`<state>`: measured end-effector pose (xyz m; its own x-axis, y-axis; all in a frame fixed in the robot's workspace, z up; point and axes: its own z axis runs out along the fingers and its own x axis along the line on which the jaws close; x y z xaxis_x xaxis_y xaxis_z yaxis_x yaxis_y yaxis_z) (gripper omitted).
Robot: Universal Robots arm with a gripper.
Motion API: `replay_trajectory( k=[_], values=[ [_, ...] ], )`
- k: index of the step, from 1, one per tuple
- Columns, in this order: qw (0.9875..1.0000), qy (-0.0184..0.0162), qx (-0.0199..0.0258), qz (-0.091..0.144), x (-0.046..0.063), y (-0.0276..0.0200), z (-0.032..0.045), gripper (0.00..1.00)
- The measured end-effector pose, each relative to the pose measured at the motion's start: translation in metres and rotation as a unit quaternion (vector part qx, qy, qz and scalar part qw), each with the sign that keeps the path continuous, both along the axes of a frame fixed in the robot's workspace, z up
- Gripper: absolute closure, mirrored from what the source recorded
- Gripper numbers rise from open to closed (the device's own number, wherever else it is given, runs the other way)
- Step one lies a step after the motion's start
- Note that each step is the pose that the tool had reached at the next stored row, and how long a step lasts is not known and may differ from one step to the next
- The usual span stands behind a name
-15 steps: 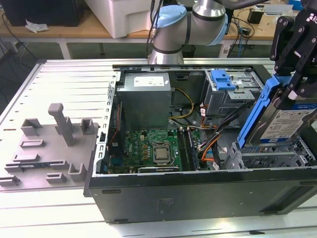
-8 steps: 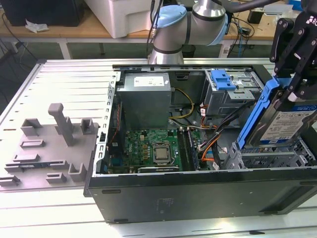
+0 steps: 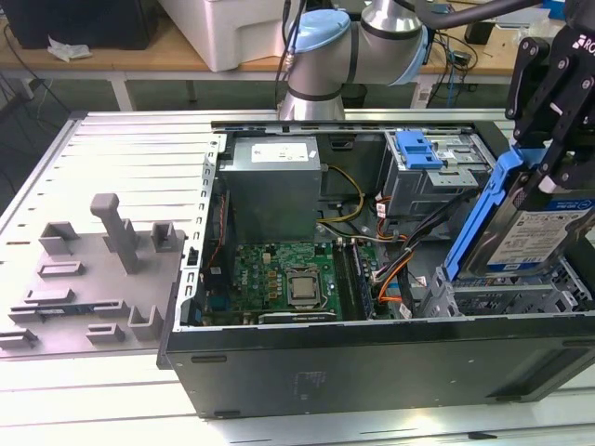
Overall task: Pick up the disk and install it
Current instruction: 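Insert the disk into the insertion slot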
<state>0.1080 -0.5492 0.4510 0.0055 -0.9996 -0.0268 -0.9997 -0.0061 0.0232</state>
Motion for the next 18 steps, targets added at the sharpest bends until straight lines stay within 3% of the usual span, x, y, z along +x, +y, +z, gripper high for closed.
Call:
replay_trajectory(
  k=[18],
  values=[
    [1.0, 0.0, 0.0029, -0.001, 0.0009, -0.0015, -0.0059, 0.63]
  ],
)
